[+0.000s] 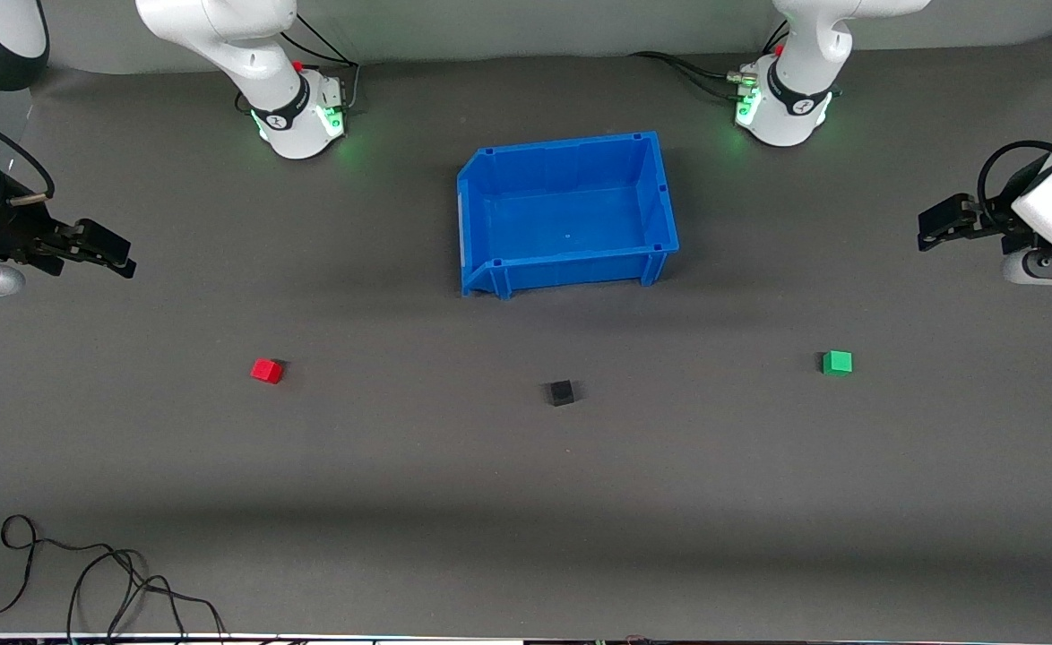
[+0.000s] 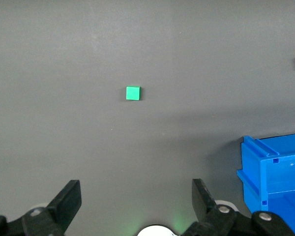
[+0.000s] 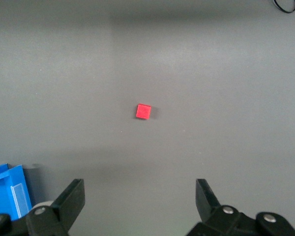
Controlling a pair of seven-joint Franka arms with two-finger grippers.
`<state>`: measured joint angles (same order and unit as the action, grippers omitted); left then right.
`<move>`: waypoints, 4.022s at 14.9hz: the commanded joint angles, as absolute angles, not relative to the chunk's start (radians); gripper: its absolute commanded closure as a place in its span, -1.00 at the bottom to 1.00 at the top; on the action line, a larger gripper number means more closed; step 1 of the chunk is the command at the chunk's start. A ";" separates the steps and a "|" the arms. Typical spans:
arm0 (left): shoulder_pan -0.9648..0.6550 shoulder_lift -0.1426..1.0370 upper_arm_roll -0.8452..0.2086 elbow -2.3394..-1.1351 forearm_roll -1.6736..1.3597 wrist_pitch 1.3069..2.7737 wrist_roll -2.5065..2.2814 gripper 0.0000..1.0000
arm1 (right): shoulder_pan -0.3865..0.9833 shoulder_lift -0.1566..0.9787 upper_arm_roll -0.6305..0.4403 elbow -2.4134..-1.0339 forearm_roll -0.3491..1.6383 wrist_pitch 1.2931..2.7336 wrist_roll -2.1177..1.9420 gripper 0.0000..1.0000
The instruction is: Attach green and red cubes to black cube
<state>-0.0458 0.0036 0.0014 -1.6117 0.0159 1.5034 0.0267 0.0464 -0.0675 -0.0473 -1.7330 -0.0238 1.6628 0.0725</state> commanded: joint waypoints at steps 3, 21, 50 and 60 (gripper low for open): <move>-0.022 0.038 0.003 -1.580 0.014 1.503 0.015 -1.00 | 0.057 -0.064 -0.055 -1.747 -0.035 1.651 0.084 -0.99; 0.232 0.112 0.005 -2.003 -0.380 1.977 -0.793 -1.00 | 0.040 0.267 -0.075 -2.041 -0.031 2.198 0.095 -0.96; 0.163 0.463 -0.003 -2.135 -0.676 2.488 -0.793 0.33 | 0.052 0.480 -0.080 -2.106 0.193 2.510 0.136 1.00; 0.161 0.426 0.002 -2.018 -0.647 2.331 -0.929 0.96 | 0.277 0.558 -0.074 -1.918 0.193 2.502 0.964 1.00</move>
